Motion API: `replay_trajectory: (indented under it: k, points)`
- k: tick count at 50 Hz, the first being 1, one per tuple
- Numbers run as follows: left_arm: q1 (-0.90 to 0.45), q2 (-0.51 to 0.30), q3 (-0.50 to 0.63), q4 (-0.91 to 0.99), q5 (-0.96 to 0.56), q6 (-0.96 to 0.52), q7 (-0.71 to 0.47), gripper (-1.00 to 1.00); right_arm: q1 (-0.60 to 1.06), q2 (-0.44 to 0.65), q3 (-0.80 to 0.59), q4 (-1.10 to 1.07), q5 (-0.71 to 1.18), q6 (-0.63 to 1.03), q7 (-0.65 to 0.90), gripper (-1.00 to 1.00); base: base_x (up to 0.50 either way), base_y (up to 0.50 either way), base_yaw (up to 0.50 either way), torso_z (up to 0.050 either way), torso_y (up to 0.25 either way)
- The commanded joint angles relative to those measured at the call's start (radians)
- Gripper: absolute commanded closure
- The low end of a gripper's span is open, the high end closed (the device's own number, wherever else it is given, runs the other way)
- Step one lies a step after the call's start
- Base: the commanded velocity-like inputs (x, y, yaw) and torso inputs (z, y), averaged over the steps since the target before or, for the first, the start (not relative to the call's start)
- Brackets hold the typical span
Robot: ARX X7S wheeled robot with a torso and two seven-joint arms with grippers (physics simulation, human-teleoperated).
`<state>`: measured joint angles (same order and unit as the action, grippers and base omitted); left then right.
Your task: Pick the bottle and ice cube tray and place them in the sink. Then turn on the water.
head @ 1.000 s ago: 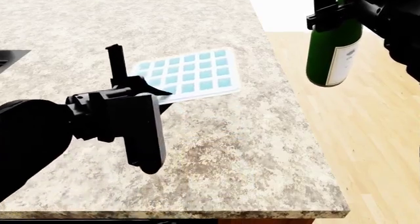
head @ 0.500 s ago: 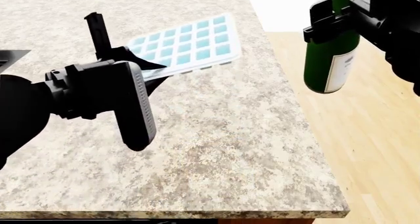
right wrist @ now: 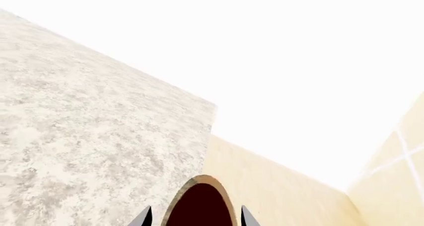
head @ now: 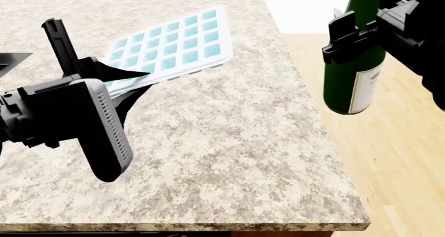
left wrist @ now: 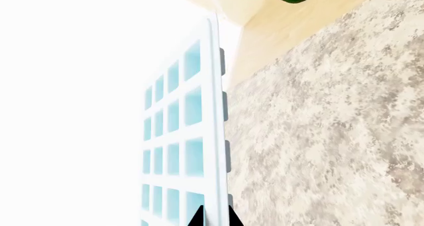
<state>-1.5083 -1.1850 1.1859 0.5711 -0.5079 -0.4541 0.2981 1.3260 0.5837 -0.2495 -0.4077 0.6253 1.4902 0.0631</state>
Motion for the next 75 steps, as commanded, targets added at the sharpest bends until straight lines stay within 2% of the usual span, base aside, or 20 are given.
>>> replay_trajectory:
  k: [1,6,10,18,47,75]
  points:
    - [0.02,-0.127,-0.027,0.057,-0.02,0.027,-0.055,1.0,-0.003,-0.034,0.032,-0.09,0.042,0.039,0.014,1.0,0.0,0.0,0.0,0.0,0.0]
    - [0.033,-0.198,-0.035,0.077,-0.038,0.055,-0.075,1.0,0.0,-0.069,0.047,-0.127,0.086,0.068,0.032,1.0,0.0,0.0,0.0,0.0,0.0]
    - [0.04,-0.251,-0.04,0.097,-0.053,0.081,-0.086,1.0,0.001,-0.076,0.065,-0.145,0.193,0.076,0.102,1.0,0.0,0.0,0.0,0.0,0.003]
    - [0.036,-0.301,-0.05,0.127,-0.061,0.091,-0.086,1.0,-0.019,-0.083,0.07,-0.136,0.246,0.031,0.135,1.0,0.0,0.0,0.0,0.0,0.0]
    - [0.05,-0.274,-0.052,0.112,-0.033,0.101,-0.087,1.0,-0.033,-0.066,0.002,-0.09,0.228,-0.05,0.152,1.0,-0.11,0.01,0.0,0.0,0.001]
    - [0.069,-0.298,-0.055,0.116,-0.049,0.134,-0.093,1.0,-0.039,-0.048,-0.028,-0.1,0.261,-0.06,0.167,1.0,0.0,0.5,0.0,0.0,0.001]
